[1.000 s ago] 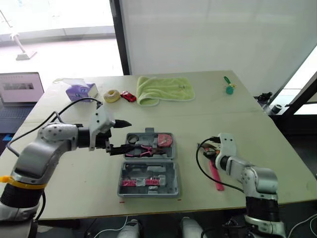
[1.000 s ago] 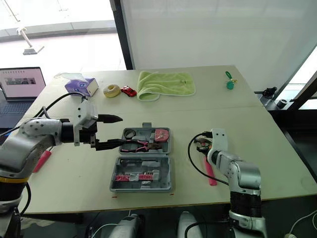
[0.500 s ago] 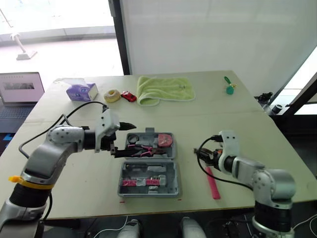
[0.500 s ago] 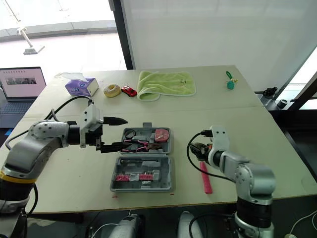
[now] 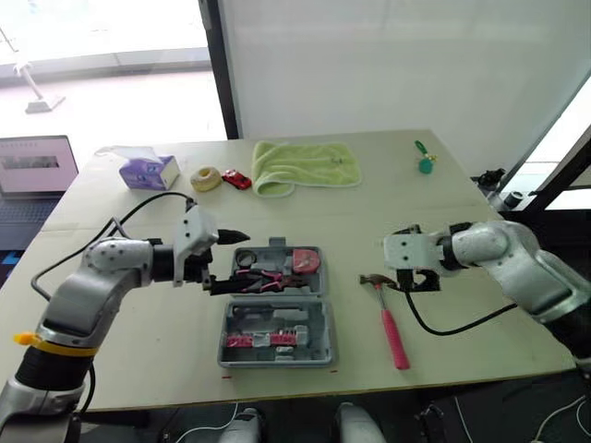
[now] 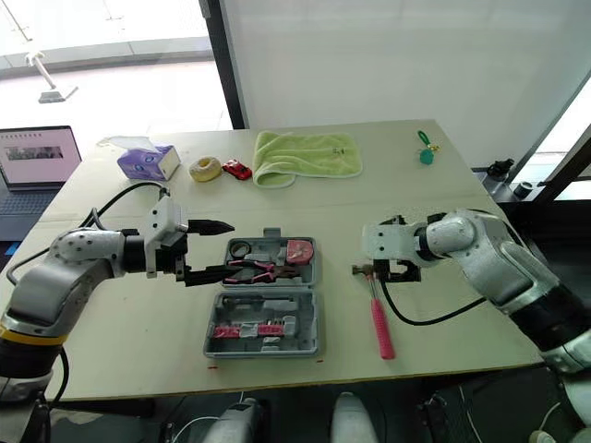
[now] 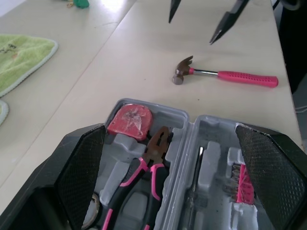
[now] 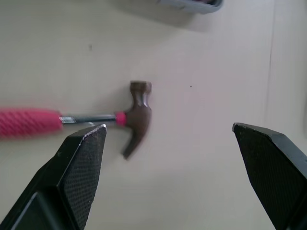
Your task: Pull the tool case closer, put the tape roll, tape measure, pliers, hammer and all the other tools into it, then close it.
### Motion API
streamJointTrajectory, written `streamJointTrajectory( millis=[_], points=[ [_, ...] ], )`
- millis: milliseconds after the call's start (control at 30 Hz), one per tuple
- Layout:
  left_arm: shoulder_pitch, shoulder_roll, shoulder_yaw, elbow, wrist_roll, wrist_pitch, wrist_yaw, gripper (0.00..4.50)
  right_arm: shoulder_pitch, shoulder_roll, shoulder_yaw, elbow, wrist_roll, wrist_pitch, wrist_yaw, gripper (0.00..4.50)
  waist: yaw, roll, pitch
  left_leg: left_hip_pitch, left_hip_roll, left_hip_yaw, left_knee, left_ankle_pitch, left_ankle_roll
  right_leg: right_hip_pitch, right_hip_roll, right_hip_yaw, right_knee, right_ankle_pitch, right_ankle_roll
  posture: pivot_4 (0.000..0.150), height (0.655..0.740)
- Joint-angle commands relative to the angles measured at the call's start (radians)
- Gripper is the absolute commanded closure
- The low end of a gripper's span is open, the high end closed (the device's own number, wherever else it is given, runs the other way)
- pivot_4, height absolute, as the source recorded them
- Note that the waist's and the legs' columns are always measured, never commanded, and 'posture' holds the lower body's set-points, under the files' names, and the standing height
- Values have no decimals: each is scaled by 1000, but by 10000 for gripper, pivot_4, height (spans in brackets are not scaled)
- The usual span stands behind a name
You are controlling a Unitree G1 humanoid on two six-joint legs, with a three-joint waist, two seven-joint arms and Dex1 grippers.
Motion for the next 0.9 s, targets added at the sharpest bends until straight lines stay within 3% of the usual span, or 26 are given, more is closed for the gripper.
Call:
streamJointTrajectory(
  millis=[33,167,333,533,900],
  points=[
    [14,15,62,-55,-36,12,17,0,-67,35,46,134,-116,-359,43,566,3,-1,1,0,0,0,0,0,0,0,0,0,0,0,0,1500,7375],
    [43,26,86,-93,-45,35,42,0,-148,105,122,311,-263,-743,-7,566,9,-1,2,0,0,0,0,0,0,0,0,1,0,0,0,1500,7375],
    [88,30,129,-154,-74,63,74,0,-170,194,161,481,-366,-886,-47,566,12,-1,2,0,0,0,1,0,-1,0,0,2,0,0,0,1500,7375],
    [130,37,163,-202,-88,87,111,0,-198,238,188,599,-482,-973,-87,566,15,-1,2,1,-1,-1,1,1,-1,2,0,2,1,0,0,1500,7375],
    [151,39,165,-213,-94,79,135,0,-290,234,165,630,-368,-1022,84,566,10,-1,2,1,-1,-1,0,1,-1,1,0,2,1,0,0,1500,7375]
  ],
)
